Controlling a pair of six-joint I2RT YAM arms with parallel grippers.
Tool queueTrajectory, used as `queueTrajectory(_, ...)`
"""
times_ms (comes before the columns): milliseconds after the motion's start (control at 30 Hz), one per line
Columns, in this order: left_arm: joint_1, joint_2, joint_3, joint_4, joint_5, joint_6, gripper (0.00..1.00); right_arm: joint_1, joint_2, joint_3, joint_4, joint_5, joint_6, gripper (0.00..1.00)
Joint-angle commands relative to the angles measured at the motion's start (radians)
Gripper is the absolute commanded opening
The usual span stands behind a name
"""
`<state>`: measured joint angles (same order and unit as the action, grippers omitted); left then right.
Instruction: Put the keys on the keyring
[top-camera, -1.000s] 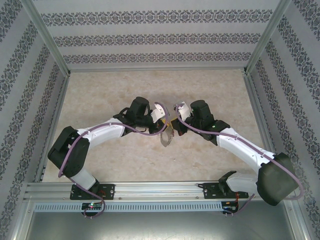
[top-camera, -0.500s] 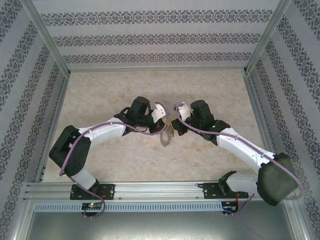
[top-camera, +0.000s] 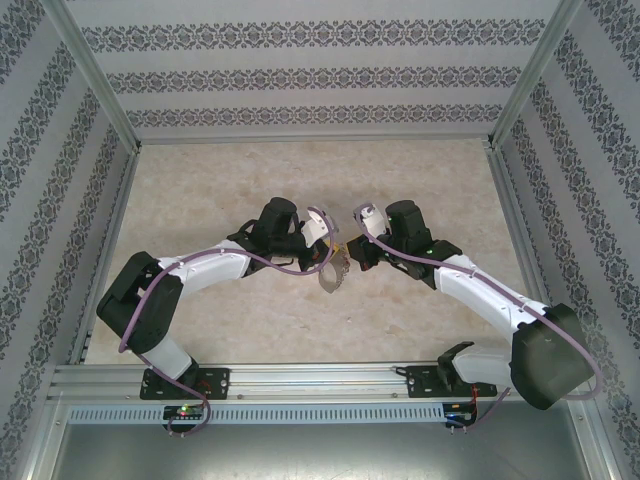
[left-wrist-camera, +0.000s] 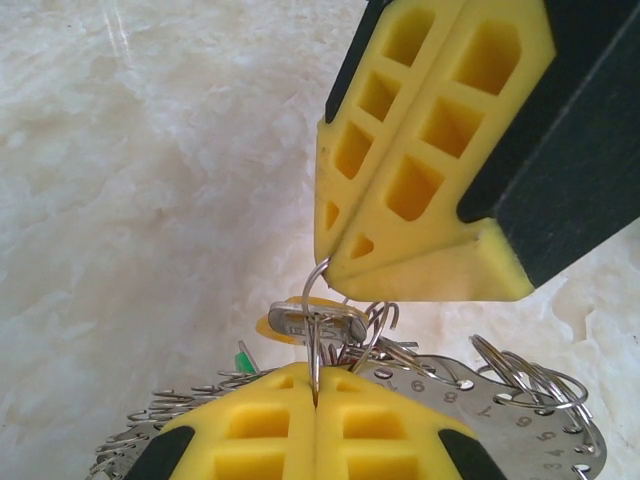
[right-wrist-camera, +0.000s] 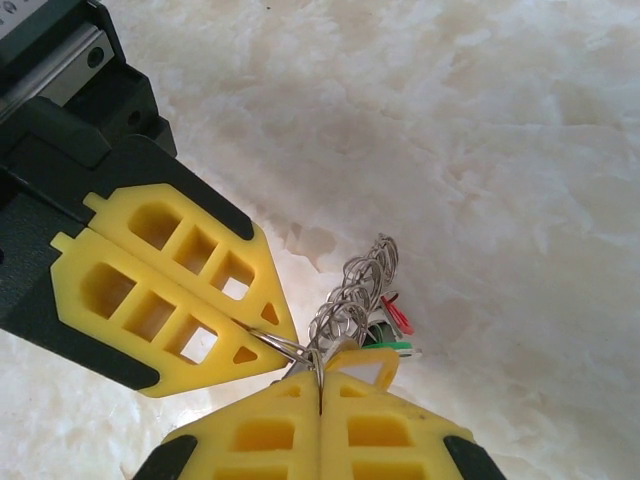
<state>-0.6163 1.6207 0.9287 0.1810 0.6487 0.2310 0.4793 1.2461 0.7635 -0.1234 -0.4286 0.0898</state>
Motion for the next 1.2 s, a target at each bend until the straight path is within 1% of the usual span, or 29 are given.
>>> queueTrajectory(0, -0.010, -0.031, 0.009, 0.024, -0.004, -0.011, 0.04, -0.008, -0.009, 0.030, 0.020, -0.035, -0.006, 0.00)
queueTrajectory(100, -0.010, -0.023, 0.030, -0.013, 0.002, -0.001, 0.13, -0.004, -0.013, 0.041, 0.021, -0.066, -0.017, 0.00)
queueTrajectory(200, -0.010, -0.016, 0.045, -0.029, 0.006, 0.005, 0.18, 0.004, -0.011, 0.048, 0.022, -0.088, -0.025, 0.00)
queueTrajectory(567, -0.010, 0.027, 0.102, -0.100, 0.023, 0.048, 0.19, 0.014, -0.016, 0.072, 0.013, -0.096, -0.051, 0.00)
queueTrajectory(633, -0.010, 0.027, 0.105, -0.111, 0.025, 0.053, 0.18, 0.015, -0.013, 0.078, 0.009, -0.094, -0.054, 0.00)
queueTrajectory(700, -0.010, 0.023, 0.104, -0.120, 0.025, 0.059, 0.14, 0.015, -0.013, 0.080, 0.013, -0.093, -0.054, 0.00)
queueTrajectory(800, -0.010, 0.016, 0.098, -0.130, 0.025, 0.068, 0.01, 0.016, -0.012, 0.079, 0.013, -0.067, -0.049, 0.00)
queueTrajectory(967, -0.010, 0.003, 0.069, -0.095, 0.026, 0.052, 0.00, 0.002, -0.004, 0.064, -0.023, 0.059, -0.026, 0.00)
queueTrajectory(1067, -0.010, -0.011, 0.059, -0.067, 0.031, 0.041, 0.00, -0.029, 0.017, 0.049, -0.029, 0.067, 0.006, 0.00)
queueTrajectory(1167, -0.010, -0.024, 0.049, -0.038, 0.037, 0.036, 0.00, -0.036, 0.042, 0.042, -0.034, 0.070, 0.017, 0.00)
